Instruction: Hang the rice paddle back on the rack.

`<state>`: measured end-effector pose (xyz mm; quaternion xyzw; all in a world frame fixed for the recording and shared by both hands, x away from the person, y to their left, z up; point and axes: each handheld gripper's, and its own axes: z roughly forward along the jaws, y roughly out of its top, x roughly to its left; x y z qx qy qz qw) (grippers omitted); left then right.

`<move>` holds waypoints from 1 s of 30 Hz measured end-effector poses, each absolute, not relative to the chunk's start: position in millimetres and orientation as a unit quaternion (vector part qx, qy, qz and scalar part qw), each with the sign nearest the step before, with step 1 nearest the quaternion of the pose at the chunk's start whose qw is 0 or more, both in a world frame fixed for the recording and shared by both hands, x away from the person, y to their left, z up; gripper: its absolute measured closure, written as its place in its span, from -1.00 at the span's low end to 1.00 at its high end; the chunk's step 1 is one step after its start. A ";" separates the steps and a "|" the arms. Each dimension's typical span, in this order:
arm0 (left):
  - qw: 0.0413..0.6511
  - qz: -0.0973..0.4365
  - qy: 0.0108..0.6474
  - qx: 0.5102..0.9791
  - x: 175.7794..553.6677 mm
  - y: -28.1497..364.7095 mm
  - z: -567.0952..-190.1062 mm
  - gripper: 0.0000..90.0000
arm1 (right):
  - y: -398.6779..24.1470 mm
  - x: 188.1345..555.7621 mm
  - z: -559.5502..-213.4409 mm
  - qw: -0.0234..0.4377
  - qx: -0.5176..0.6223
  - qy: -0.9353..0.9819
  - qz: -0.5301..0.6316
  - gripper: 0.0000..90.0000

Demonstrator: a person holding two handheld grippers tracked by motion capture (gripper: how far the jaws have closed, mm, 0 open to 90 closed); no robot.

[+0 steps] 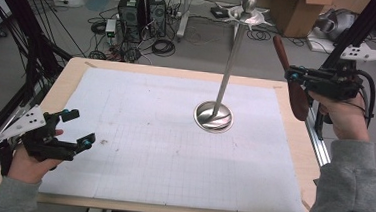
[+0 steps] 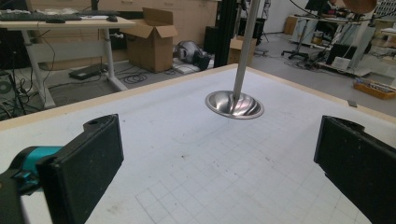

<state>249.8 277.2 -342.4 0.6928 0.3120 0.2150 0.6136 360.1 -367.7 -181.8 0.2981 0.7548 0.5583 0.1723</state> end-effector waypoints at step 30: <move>0.613 0.225 0.324 0.685 236.2 293.5 -341.5 -0.96 | -362.2 388.2 -164.2 0.165 0.303 0.738 0.580 0.73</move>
